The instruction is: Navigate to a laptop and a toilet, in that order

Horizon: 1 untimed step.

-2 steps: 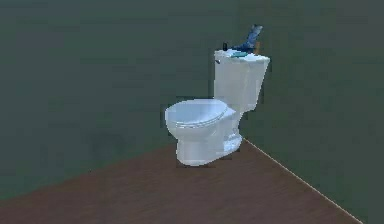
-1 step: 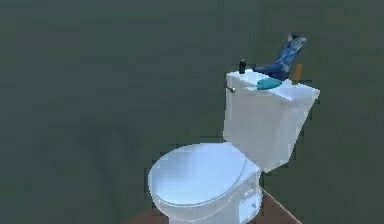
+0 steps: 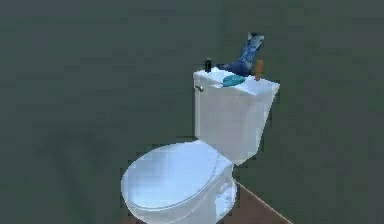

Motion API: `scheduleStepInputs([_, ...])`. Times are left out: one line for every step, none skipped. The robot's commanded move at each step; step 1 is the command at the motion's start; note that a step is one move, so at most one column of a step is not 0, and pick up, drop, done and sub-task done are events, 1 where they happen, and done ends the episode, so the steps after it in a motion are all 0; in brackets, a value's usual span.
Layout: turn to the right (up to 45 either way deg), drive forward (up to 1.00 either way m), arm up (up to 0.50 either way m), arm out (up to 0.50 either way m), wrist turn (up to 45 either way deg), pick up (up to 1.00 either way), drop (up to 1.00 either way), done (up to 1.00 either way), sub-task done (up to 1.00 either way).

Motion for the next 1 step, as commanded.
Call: scheduleStepInputs([0.0,0.00,0.00,0.00,0.0,0.00,0.00,1.00,0.00])
